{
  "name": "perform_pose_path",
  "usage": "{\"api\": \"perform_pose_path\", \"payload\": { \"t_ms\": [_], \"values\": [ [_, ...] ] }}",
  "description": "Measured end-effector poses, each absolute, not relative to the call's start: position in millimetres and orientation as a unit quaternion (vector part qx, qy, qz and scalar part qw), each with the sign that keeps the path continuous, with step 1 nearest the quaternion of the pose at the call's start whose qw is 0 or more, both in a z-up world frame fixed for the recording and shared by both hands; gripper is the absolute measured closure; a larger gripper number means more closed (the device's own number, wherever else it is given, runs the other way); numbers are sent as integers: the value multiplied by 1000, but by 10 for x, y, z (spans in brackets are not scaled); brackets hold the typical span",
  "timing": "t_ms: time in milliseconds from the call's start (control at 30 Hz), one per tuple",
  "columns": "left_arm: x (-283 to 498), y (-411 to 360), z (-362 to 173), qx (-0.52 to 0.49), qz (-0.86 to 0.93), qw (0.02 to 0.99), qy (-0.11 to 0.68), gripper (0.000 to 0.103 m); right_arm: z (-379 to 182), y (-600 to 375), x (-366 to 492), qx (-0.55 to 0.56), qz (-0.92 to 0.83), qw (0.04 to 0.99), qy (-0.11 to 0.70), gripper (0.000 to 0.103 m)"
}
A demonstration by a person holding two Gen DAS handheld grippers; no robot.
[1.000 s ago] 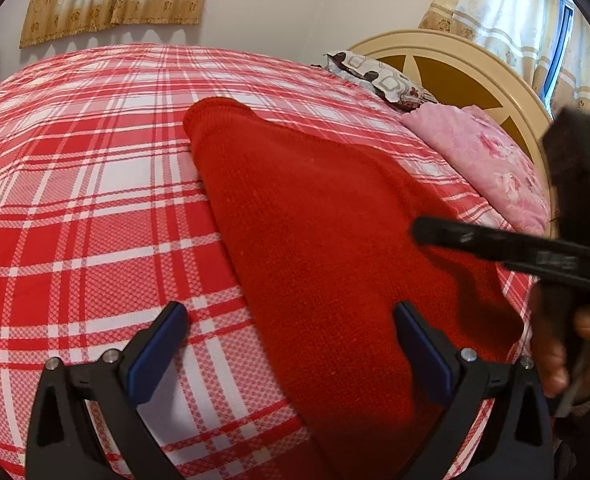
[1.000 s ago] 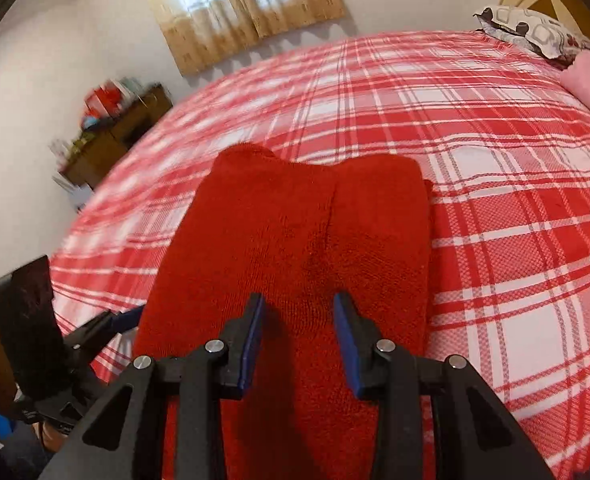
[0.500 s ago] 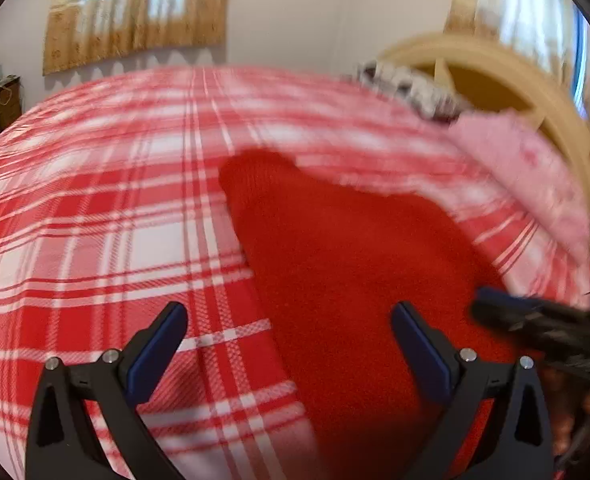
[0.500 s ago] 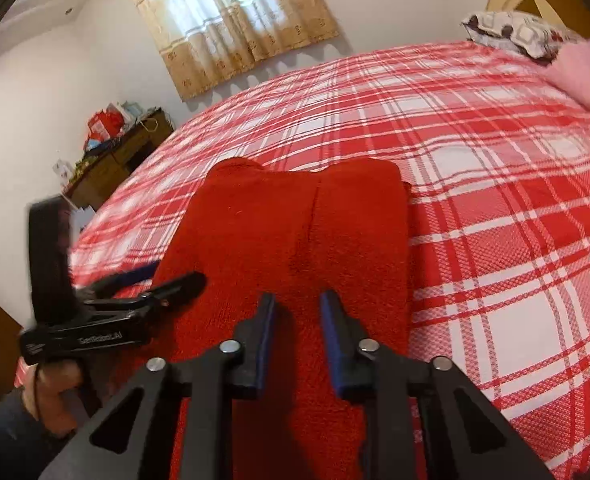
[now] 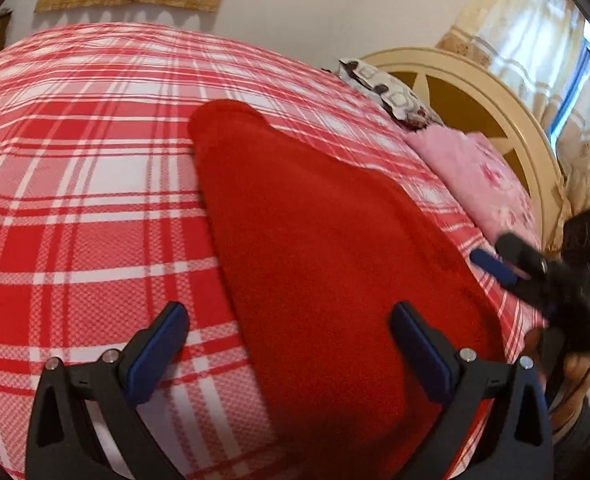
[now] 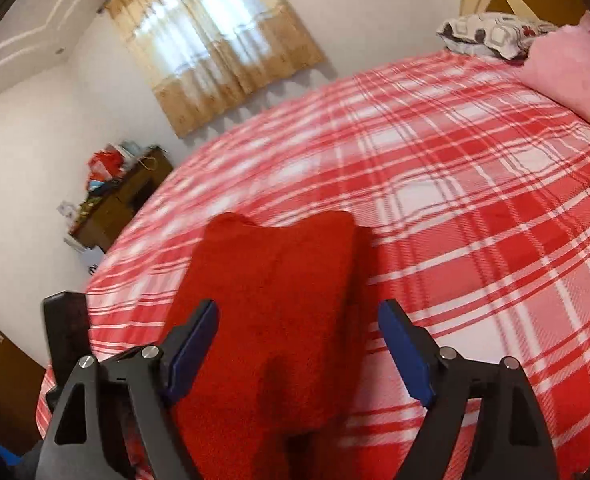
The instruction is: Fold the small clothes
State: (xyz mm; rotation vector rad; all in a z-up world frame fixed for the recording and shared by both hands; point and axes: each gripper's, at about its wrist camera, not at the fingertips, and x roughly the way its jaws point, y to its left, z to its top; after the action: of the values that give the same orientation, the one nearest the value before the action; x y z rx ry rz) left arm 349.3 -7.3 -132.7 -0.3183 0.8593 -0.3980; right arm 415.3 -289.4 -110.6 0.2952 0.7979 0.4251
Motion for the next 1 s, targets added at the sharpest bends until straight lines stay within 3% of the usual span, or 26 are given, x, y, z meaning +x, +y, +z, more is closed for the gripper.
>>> {"api": "perform_pose_path", "payload": {
  "t_ms": [200,600,767,867,1000],
  "values": [
    [3544,-161,-1329,-127,-187,880,417,0,-1458,-2994,4545,199,226,841,449,21],
    [3531,-143,-1339,-131,-197,880,413,0,-1615,-2845,4777,209,278,812,470,27],
    [3535,-175,-1335,-126,-204,879,413,0,-1667,-2820,4791,224,314,792,473,54],
    [3522,-194,-1329,-126,-214,877,411,1,-1626,-2749,4726,203,317,805,458,59],
    [3508,-233,-1317,-125,-234,874,408,17,-1637,-2768,4714,215,319,806,451,61]
  ]
}}
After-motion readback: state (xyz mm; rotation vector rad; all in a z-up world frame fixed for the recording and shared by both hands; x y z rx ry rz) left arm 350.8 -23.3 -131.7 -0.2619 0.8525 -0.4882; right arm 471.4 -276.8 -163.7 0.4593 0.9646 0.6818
